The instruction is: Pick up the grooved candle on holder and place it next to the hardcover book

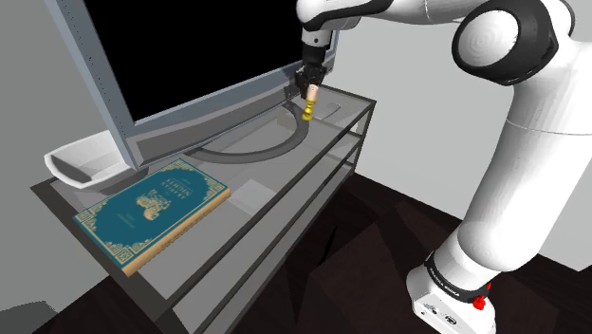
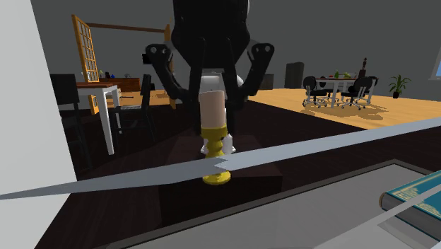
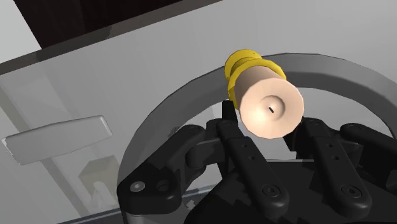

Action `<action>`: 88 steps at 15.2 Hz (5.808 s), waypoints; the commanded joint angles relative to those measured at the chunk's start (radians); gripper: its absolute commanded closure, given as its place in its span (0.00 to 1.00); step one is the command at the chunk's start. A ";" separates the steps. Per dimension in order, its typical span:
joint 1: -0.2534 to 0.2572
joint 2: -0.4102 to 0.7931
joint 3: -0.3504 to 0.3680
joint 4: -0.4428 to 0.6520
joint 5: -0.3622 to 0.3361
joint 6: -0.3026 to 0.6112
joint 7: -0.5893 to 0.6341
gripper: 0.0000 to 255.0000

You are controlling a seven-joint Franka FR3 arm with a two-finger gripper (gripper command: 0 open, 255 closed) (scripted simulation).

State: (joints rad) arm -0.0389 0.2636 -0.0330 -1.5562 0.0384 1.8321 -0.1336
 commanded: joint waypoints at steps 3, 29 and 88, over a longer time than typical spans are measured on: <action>0.000 -0.005 0.000 0.048 0.000 -0.053 0.001 1.00; 0.226 -0.253 0.178 -0.194 -0.018 -0.049 0.409 1.00; 0.329 -0.166 0.278 -0.501 -0.047 0.346 0.619 0.00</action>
State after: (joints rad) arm 0.2934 0.1108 0.2455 -2.0679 -0.0130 2.2026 0.4917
